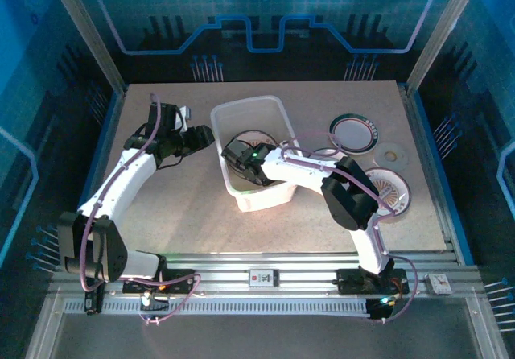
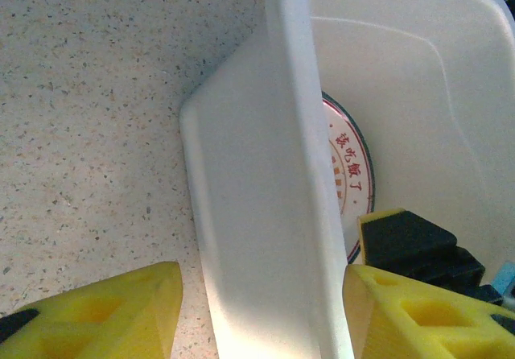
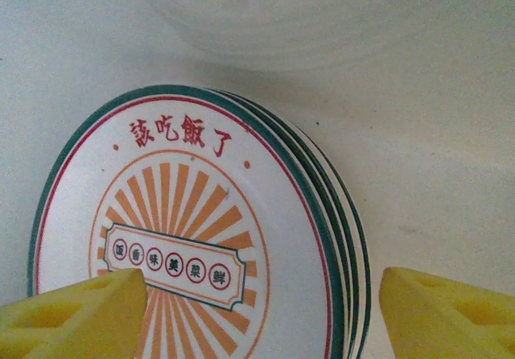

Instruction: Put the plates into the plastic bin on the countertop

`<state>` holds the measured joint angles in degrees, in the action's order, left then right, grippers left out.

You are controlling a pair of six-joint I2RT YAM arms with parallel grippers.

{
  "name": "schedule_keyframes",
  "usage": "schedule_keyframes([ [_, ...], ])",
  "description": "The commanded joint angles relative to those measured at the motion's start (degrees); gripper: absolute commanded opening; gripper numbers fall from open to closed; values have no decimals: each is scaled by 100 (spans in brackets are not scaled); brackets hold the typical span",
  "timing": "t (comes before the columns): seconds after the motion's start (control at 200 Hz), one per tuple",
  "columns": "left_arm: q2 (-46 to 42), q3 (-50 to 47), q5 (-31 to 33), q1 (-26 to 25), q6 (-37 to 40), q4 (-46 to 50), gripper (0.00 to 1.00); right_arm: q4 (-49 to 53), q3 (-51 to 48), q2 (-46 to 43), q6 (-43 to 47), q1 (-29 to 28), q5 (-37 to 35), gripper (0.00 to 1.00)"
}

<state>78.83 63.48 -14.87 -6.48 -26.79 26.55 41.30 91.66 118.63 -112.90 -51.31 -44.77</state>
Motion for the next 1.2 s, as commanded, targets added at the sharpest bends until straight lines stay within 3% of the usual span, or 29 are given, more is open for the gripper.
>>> schedule_keyframes([
  [0.0,86,-20,-70,47,85,88,56,-59,-79,-177,297,33,-213,86],
  [0.09,93,-21,-77,44,66,88,56,-105,-96,-310,664,-10,-318,93],
  [0.37,156,31,-132,42,65,103,56,-733,-291,-1225,2916,-233,-1139,99],
  [0.515,168,84,-110,25,78,144,56,-1210,-637,-1823,3911,-271,-1059,99],
  [0.615,120,77,-29,-18,88,165,56,-2150,-1131,-2368,4980,-280,-859,97],
  [0.775,54,41,119,-140,85,152,56,-2272,-1670,-3305,5917,-244,-853,94],
  [0.95,43,41,281,-230,65,132,56,-633,-1880,-4161,5347,126,-988,92],
  [1.196,-15,85,581,-408,-9,123,56,-4,-3452,-5914,4246,1385,-135,80],
])
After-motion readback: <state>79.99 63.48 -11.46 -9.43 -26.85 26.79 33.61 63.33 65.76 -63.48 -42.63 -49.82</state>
